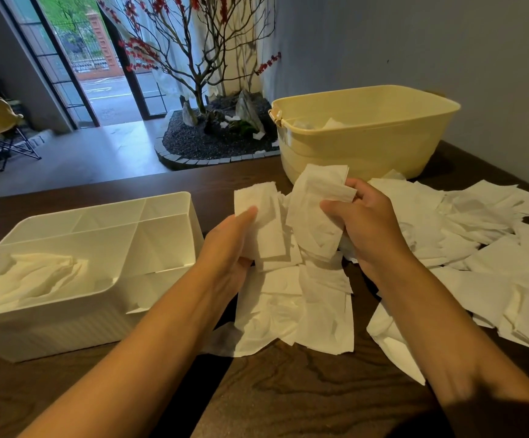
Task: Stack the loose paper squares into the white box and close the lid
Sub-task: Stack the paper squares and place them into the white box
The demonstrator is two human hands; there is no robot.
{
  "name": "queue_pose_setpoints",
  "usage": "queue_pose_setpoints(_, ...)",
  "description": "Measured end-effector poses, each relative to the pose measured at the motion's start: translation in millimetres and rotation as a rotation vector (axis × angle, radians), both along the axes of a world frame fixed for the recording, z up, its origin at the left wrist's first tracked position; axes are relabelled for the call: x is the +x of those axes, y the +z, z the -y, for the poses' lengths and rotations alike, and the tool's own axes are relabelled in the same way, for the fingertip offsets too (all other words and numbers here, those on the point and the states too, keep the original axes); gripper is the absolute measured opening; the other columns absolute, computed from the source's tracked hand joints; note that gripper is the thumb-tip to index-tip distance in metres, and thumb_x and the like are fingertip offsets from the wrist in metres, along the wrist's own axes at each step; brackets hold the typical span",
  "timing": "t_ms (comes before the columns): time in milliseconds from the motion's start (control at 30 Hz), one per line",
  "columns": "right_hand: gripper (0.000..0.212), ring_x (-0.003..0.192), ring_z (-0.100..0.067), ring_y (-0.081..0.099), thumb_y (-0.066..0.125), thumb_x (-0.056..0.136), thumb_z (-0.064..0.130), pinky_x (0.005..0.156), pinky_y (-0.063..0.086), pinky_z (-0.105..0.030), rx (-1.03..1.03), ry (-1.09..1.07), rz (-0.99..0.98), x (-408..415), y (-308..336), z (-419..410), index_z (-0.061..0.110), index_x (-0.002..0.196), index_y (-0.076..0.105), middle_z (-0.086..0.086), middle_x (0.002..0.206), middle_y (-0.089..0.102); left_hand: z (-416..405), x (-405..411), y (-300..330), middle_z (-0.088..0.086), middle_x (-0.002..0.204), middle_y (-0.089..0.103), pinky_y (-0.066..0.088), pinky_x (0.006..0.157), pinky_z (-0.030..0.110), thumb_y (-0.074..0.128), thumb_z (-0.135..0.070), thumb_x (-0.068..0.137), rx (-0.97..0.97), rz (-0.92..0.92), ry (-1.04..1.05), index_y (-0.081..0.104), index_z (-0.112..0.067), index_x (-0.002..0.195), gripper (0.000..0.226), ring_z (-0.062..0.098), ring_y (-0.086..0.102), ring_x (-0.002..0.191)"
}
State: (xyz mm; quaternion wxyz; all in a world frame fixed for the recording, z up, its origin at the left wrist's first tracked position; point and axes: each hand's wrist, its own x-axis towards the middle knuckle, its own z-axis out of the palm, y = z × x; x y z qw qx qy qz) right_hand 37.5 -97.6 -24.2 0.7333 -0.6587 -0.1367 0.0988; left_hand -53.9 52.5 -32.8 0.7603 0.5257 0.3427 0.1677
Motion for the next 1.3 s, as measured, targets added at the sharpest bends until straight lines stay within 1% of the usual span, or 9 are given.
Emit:
queue_pose_setpoints(100, 0.029, 0.076, 0.003, 0.067, 0.065, 0.09, 0.003, 0.06, 0.055, -0.016, 0.023, -0.009, 0.017, 1, 1, 1, 0.031, 0.097, 0.066, 0.013, 0.091, 0.071, 0, -3, -4, 0.009, 0.106, 0.069, 0.054, 0.092, 0.047, 0.066, -0.035, 0.095, 0.118, -0.228, -0.096, 0.063, -0.014, 0.118, 0.031, 0.029, 0.065, 0.099)
queue_pose_setpoints(200, 0.029, 0.081, -0.001, 0.067, 0.066, 0.09, 0.003, 0.062, 0.055, -0.017, 0.016, -0.012, 0.003, 1, 1, 1, 0.029, 0.102, 0.065, 0.012, 0.095, 0.07, 1, -7, -5, 0.009, 0.102, 0.067, 0.053, 0.091, 0.046, 0.062, -0.029, 0.095, 0.334, -0.396, -0.157, 0.068, -0.017, 0.105, 0.017, 0.029, 0.063, 0.097)
queue_pose_setpoints(333, 0.032, 0.092, -0.015, 0.07, 0.065, 0.089, -0.003, 0.074, 0.059, -0.03, 0.118, 0.031, -0.085, 2, 5, 2, 0.023, 0.108, 0.068, 0.002, 0.101, 0.074, 1, -8, -3, 0.004, 0.09, 0.07, 0.051, 0.071, 0.03, 0.055, -0.022, 0.1, 0.579, -0.275, -0.118, 0.076, -0.015, 0.089, 0.025, 0.019, 0.064, 0.086)
queue_pose_setpoints(533, 0.035, 0.103, -0.025, 0.069, 0.062, 0.089, -0.004, 0.093, 0.054, -0.046, 0.219, 0.236, -0.125, -4, 6, 1, 0.021, 0.113, 0.067, -0.005, 0.11, 0.073, -10, -10, 0, -0.003, 0.101, 0.07, 0.055, 0.07, 0.025, 0.055, -0.03, 0.102, 0.958, -0.183, -0.137, 0.071, -0.022, 0.111, 0.02, 0.012, 0.064, 0.086)
queue_pose_setpoints(600, 0.038, 0.097, -0.023, 0.069, 0.059, 0.089, -0.006, 0.092, 0.054, -0.045, 0.249, 0.351, -0.123, -7, 6, 0, 0.018, 0.118, 0.065, -0.006, 0.105, 0.073, -13, -10, 3, -0.003, 0.097, 0.072, 0.054, 0.061, 0.024, 0.058, -0.029, 0.1, 0.962, -0.106, -0.133, 0.069, -0.027, 0.111, 0.016, 0.017, 0.067, 0.086)
queue_pose_setpoints(733, 0.04, 0.088, -0.017, 0.071, 0.06, 0.087, -0.009, 0.079, 0.059, -0.035, 0.247, 0.479, -0.128, -12, 5, -2, 0.016, 0.118, 0.065, -0.003, 0.096, 0.075, -9, -11, 10, 0.0, 0.094, 0.075, 0.06, 0.078, 0.054, 0.066, -0.021, 0.096, 0.783, 0.065, -0.159, 0.066, -0.038, 0.103, 0.019, 0.026, 0.073, 0.088)
queue_pose_setpoints(1067, 0.025, 0.09, -0.016, 0.073, 0.074, 0.083, 0.001, 0.081, 0.06, -0.037, -0.001, 0.14, 0.053, -15, -12, -17, 0.022, 0.097, 0.07, 0.001, 0.094, 0.077, -8, -17, 13, -0.015, 0.09, 0.072, 0.049, 0.065, 0.015, 0.045, -0.007, 0.102, 0.711, 0.098, -0.288, 0.064, -0.035, 0.109, 0.034, -0.003, 0.067, 0.078)
queue_pose_setpoints(1200, 0.022, 0.083, -0.013, 0.072, 0.074, 0.083, 0.002, 0.071, 0.058, -0.026, -0.016, 0.079, 0.109, -21, -13, -20, 0.014, 0.101, 0.07, 0.0, 0.091, 0.075, -6, -21, 14, -0.01, 0.101, 0.071, 0.054, 0.064, 0.02, 0.06, -0.027, 0.099, 0.695, 0.143, -0.338, 0.063, -0.033, 0.115, 0.017, 0.005, 0.069, 0.088)
queue_pose_setpoints(1300, 0.019, 0.079, -0.006, 0.071, 0.073, 0.085, 0.006, 0.066, 0.057, -0.021, -0.039, 0.079, 0.111, -25, -13, -21, 0.014, 0.102, 0.069, 0.001, 0.09, 0.075, -8, -23, 13, -0.003, 0.108, 0.069, 0.062, 0.075, 0.031, 0.074, -0.015, 0.09, 0.862, 0.111, -0.396, 0.052, -0.036, 0.124, 0.045, 0.013, 0.07, 0.092)
